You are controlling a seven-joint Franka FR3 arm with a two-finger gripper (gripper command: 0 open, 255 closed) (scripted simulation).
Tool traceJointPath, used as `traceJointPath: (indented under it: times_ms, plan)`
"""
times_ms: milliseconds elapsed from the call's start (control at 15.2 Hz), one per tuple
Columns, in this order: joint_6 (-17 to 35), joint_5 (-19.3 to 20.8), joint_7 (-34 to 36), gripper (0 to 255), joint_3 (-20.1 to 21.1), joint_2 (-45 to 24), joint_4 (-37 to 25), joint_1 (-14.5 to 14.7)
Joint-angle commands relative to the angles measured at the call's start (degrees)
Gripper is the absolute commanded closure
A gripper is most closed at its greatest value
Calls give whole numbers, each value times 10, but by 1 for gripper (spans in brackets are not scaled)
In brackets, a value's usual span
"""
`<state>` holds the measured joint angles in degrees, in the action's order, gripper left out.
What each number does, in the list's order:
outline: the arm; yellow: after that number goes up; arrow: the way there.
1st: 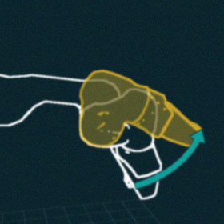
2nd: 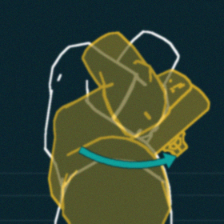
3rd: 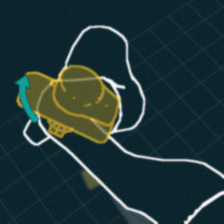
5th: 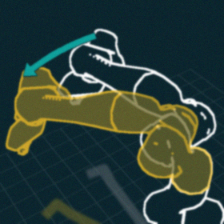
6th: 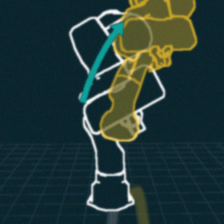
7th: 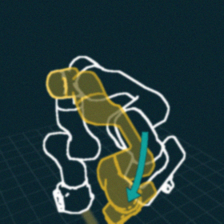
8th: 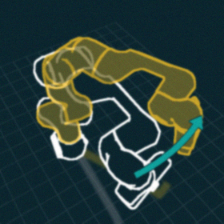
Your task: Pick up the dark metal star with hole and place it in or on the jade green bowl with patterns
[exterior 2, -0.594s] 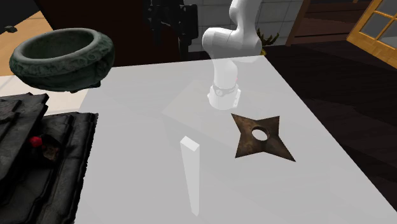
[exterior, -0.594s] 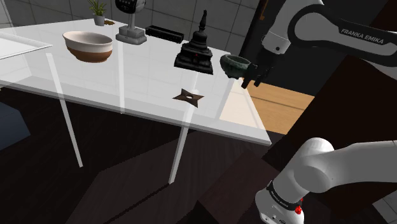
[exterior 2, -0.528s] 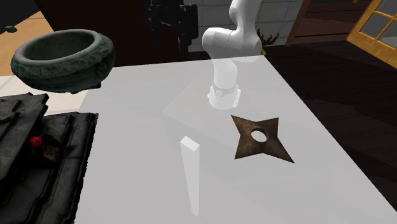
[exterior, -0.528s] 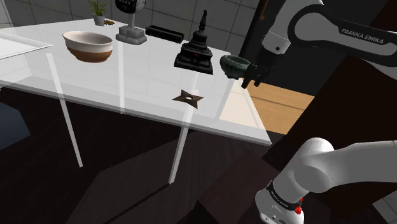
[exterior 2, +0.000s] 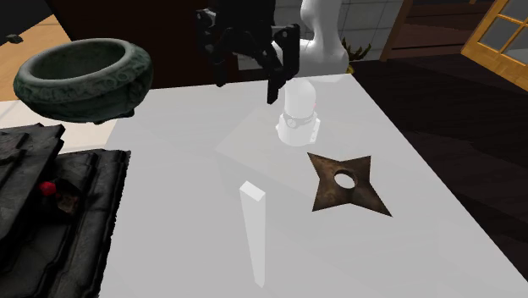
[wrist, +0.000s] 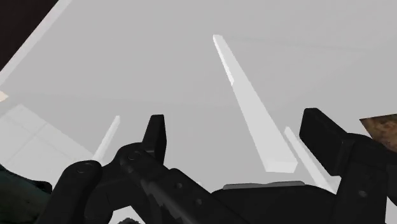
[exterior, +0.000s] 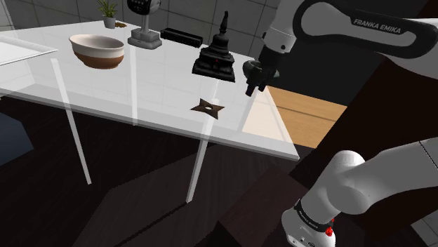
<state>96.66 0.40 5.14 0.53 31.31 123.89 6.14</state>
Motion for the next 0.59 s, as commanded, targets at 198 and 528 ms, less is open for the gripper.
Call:
traceJointPath:
  times_ms: [198, 528]
  plan:
    - [-5, -13, -24, 0, 30, -72, -63, 35]
    - [-15, -20, -44, 0, 63, -144, -131, 68]
